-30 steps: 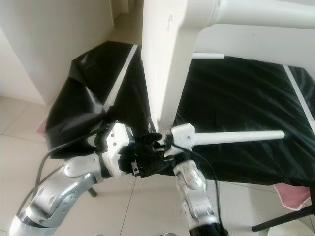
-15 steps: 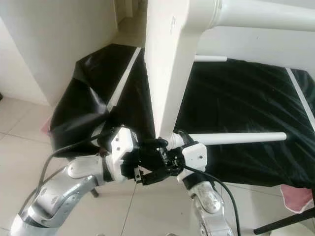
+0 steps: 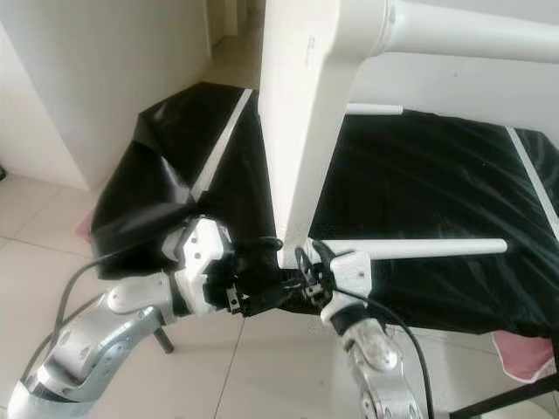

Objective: Building children table

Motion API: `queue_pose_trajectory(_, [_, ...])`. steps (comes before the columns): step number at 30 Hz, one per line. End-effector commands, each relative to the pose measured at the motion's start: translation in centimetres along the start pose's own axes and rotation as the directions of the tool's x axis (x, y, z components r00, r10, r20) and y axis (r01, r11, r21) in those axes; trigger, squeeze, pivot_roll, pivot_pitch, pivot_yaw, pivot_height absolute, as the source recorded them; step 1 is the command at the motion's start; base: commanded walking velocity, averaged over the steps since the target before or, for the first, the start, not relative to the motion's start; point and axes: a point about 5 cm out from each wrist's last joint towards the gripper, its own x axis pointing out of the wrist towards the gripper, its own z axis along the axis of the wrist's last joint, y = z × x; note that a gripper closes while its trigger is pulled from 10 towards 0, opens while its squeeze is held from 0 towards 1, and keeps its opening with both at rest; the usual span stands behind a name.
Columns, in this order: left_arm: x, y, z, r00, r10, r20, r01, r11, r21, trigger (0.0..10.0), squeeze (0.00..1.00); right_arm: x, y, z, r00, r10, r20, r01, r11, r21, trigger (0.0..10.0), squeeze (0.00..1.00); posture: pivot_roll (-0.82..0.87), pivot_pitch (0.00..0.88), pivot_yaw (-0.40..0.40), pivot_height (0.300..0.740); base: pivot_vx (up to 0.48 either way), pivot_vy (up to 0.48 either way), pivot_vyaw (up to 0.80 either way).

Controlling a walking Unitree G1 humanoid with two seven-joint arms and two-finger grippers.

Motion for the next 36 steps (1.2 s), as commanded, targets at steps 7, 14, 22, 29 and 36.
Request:
queue_pose_trajectory(7, [-0.1, -0.5, -0.1, 0.999, -0.034, -0.024, 0.033, 0.999, -0.024, 10.0, 0.0, 2.0, 0.6, -0.5, 0.996, 0.091, -0.021, -0.09, 0.996, 0.022, 10.0, 0.0, 0.08, 0.009, -0.059, 0.74, 0.0, 0.0, 0.0])
queue_pose_trajectory(14, [-0.3, -0.8, -0.2, 0.996, -0.06, -0.061, 0.059, 0.998, -0.027, 10.0, 0.0, 4.8, 3.0, -0.7, 0.977, 0.212, -0.015, -0.21, 0.975, 0.067, 10.0, 0.0, 0.1, 0.022, -0.074, 0.74, 0.0, 0.0, 0.0])
queue_pose_trajectory(22, [-0.8, -1.0, 0.1, 0.994, -0.071, -0.082, 0.069, 0.997, -0.021, 10.0, 0.0, 7.3, 4.9, -0.9, 0.957, 0.291, -0.006, -0.289, 0.951, 0.109, 10.0, 0.0, 0.11, 0.03, -0.074, 0.74, 0.0, 0.0, 0.0])
queue_pose_trajectory(29, [-1.2, -0.9, 0.5, 0.993, -0.071, -0.091, 0.071, 0.997, 0.003, 10.0, 0.0, 9.2, 6.5, -0.7, 0.938, 0.345, 0.007, -0.343, 0.931, 0.127, 10.0, 0.0, 0.11, 0.029, -0.072, 0.74, 0.0, 0.0, 0.0])
queue_pose_trajectory(36, [-1.4, -1.0, 0.9, 0.993, -0.063, -0.096, 0.065, 0.998, 0.014, 10.0, 0.0, 12.2, 8.8, -0.9, 0.929, 0.369, -0.02, -0.362, 0.92, 0.15, 10.0, 0.0, 0.12, 0.03, -0.077, 0.74, 0.0, 0.0, 0.0])
